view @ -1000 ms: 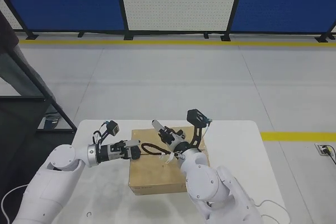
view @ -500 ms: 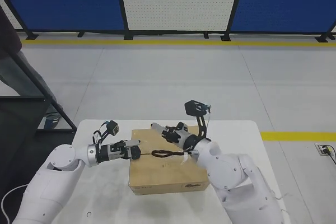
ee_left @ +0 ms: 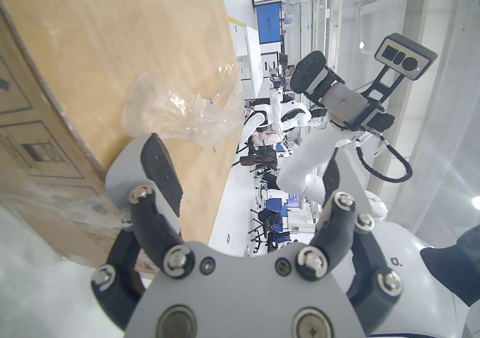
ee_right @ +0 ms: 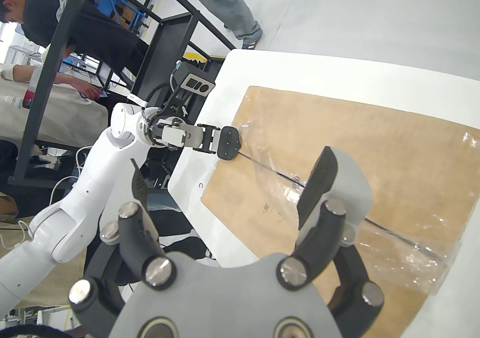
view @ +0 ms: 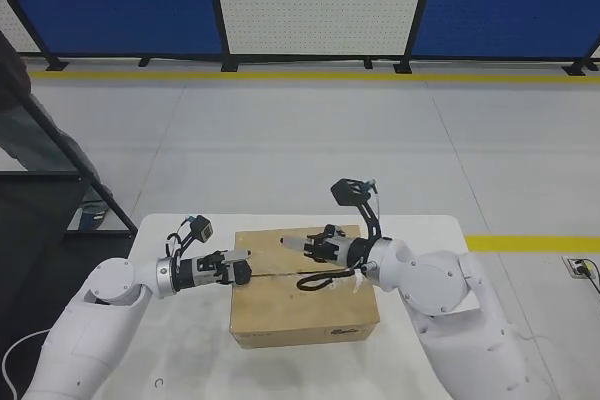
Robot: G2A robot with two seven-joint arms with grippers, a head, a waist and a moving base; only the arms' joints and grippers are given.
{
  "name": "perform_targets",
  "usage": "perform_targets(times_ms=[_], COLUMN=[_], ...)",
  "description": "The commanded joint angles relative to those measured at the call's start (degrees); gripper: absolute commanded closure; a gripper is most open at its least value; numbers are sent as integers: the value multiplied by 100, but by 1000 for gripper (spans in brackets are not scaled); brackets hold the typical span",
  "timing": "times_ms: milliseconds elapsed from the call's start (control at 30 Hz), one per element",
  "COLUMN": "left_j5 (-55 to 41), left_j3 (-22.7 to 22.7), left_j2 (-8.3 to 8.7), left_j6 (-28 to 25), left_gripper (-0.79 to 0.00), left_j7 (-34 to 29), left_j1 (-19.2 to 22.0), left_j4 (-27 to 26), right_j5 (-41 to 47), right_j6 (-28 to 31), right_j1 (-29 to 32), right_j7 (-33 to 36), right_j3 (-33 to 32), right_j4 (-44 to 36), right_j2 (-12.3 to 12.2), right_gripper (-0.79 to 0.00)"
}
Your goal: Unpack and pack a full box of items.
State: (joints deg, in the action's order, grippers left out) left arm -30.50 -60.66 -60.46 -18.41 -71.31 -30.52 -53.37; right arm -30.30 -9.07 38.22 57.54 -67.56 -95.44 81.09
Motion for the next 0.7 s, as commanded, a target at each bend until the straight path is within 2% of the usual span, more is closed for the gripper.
perform_targets(times_ms=[0,33,167,233,300,467,667], left_j5=[0,0,0,0,0,0,0], left_j3=[0,0,0,0,0,0,0], left_j2=[0,0,0,0,0,0,0], left_j6=[0,0,0,0,0,0,0], left_gripper=[-785,-785,-785,-785,-785,-785,-785], left_j7=[0,0,0,0,0,0,0], left_j1=[0,0,0,0,0,0,0], left_j4=[0,0,0,0,0,0,0], right_j5=[32,125,606,799,962,909,847], right_j6=[592,709,1769,2149,2634,2796,2795], right_j1=[-200,-360,-1219,-1573,-1901,-2557,-2592], right_j7=[390,614,2029,2311,2878,2785,2785], right_j3=[133,144,359,440,684,1377,1412], right_j4=[323,536,1524,1933,2248,2973,3030], right_j2=[-15,-19,-33,-24,-5,-8,-10], right_gripper=[-785,-785,-785,-785,-785,-785,-785])
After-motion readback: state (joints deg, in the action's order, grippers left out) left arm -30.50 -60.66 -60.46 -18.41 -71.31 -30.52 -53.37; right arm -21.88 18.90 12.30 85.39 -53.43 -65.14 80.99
